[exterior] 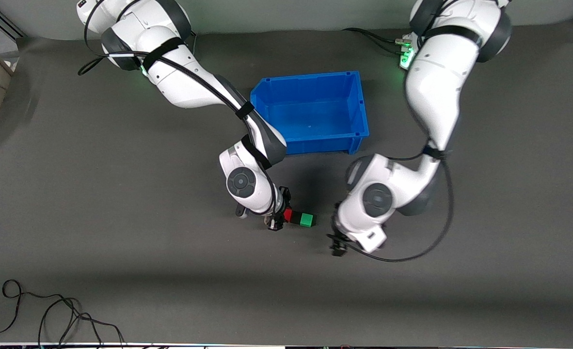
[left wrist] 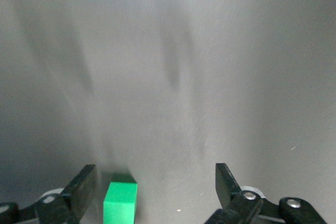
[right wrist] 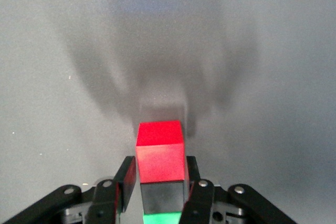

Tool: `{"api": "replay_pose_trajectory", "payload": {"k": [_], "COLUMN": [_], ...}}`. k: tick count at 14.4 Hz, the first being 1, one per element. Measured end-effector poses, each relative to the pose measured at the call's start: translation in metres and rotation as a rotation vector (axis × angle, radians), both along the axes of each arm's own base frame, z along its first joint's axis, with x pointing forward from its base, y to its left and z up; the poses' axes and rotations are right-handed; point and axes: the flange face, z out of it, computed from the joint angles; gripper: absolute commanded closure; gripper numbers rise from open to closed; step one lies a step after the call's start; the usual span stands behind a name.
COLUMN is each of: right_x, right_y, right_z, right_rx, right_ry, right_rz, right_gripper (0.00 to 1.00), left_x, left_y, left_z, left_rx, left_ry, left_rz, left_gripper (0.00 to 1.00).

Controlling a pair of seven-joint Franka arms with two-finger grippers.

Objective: Attach green and red cubes to black cube
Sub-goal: 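Open the right gripper and lift away while the left gripper withdraws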

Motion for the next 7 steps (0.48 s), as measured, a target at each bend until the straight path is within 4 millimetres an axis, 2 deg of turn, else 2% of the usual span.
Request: {"api": "replay_pose_trajectory", "payload": {"k": [3,4,7], "right_x": [0.003,0.004,0.012], "right_y": [0.0,0.0,-0.002], "right_z": [0.005,0.006,0.024], "right_rx": [0.005,0.006,0.02], "right_ry": [-0.01,-0.013,-0.044], "right_rz": [0.0,0.0,0.016], "right_gripper": [0.53,0.53,0.53], "left_x": [0.012,0.018,0.031], "left_y": [0.04,0.064,0.163], "left_z": [0.033,0.042,0.074], "left_rx": [0.024,0.035,0.051], "left_ry": [0.007,0.019,0.066], "left_rz": [-0.052,-0.092,-0.315], "left_gripper": [0.0,0.0,0.0]}}
